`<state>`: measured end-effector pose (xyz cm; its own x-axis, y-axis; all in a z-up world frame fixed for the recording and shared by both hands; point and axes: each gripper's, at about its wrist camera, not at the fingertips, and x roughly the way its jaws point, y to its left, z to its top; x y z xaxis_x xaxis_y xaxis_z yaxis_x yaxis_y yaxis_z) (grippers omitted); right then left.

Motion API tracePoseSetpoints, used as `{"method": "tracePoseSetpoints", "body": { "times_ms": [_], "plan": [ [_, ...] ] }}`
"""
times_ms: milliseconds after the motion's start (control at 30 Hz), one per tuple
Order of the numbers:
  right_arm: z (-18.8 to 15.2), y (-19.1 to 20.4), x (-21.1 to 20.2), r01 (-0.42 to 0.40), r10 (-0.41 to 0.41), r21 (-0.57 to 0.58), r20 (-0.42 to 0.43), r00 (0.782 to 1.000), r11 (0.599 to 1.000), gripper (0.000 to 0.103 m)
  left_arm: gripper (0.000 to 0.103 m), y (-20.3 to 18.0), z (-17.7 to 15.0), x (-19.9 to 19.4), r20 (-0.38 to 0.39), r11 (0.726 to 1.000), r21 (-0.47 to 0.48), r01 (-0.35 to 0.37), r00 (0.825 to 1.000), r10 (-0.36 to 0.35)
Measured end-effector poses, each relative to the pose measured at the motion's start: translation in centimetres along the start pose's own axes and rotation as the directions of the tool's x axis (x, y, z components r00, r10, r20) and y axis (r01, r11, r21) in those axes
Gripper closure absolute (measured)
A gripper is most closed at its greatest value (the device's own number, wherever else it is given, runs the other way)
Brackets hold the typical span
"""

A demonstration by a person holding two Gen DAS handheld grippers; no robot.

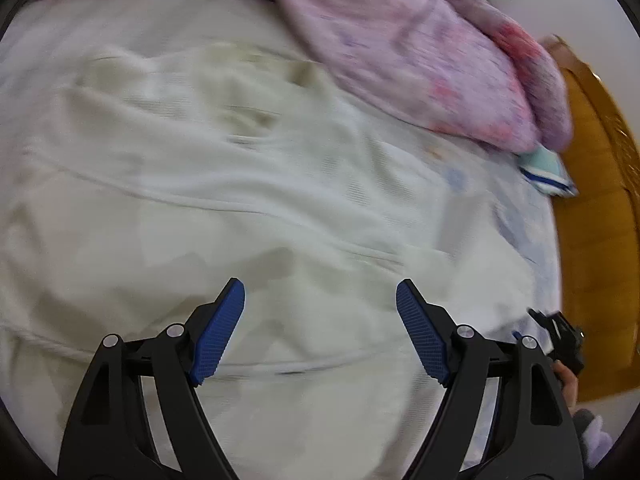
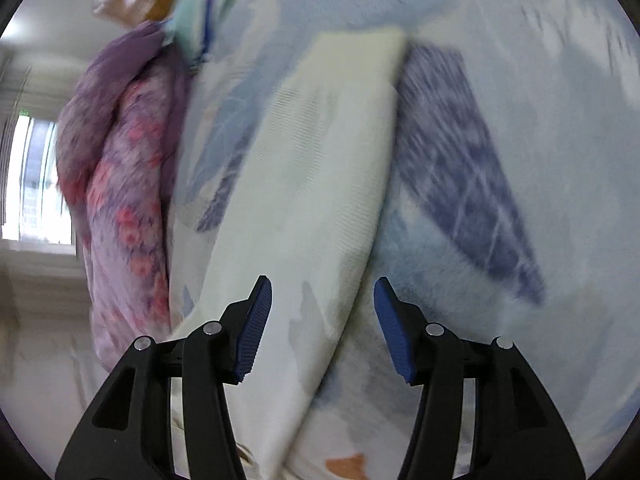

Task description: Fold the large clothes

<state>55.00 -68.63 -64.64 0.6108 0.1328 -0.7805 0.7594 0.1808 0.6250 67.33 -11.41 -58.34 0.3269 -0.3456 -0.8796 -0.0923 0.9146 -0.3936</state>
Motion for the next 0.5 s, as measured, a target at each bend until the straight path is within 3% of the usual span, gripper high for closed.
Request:
{"method": "tracePoseSetpoints", "body": {
  "times_ms": [100,167,200,233,267,333,433,500],
  "plan": [
    [0.3,-0.6,1.1,0.004,-0.005,0.049,0.011,1.000,0.999,0.051,0.024,2.4,0.6,0.9,-0.010,0.990,0.008,-0.138,0.990,0.139],
    [0.4,-1.2,1.1,-0.037,0.031,0.105,0.053,0.998,0.994,0.053,0.024,3.4,0.7,1.6,-0.035,0.981,0.028,-0.194,0.980,0.195],
    [0.4,-1.4,1.1,-0.056,0.047,0.128,0.069,0.996,0.990,0.062,0.024,3.9,0.9,2.4,-0.043,0.975,0.040,-0.218,0.975,0.220],
    [0.3,-1.6,1.4,-0.086,0.077,0.145,0.071,0.995,0.986,0.077,0.024,4.6,0.8,2.7,-0.052,0.970,0.049,-0.237,0.970,0.239],
    [0.3,-1.6,1.6,-0.091,0.082,0.144,0.066,0.994,0.985,0.083,0.024,5.0,0.8,3.7,-0.082,0.963,0.068,-0.259,0.961,0.264],
    [0.2,-1.0,1.6,-0.088,0.080,0.103,0.072,0.994,0.991,0.097,0.024,5.7,0.7,5.0,-0.125,0.954,0.109,-0.279,0.948,0.292],
    [-0.6,2.4,-0.1,-0.112,0.115,-0.029,0.137,0.984,0.993,0.098,0.024,6.0,0.9,5.8,-0.144,0.947,0.146,-0.287,0.941,0.307],
    [-2.1,6.2,-0.8,-0.134,0.154,-0.158,0.126,0.980,0.978,0.098,0.024,6.4,1.2,5.7,-0.151,0.951,0.141,-0.274,0.944,0.294]
  ]
}}
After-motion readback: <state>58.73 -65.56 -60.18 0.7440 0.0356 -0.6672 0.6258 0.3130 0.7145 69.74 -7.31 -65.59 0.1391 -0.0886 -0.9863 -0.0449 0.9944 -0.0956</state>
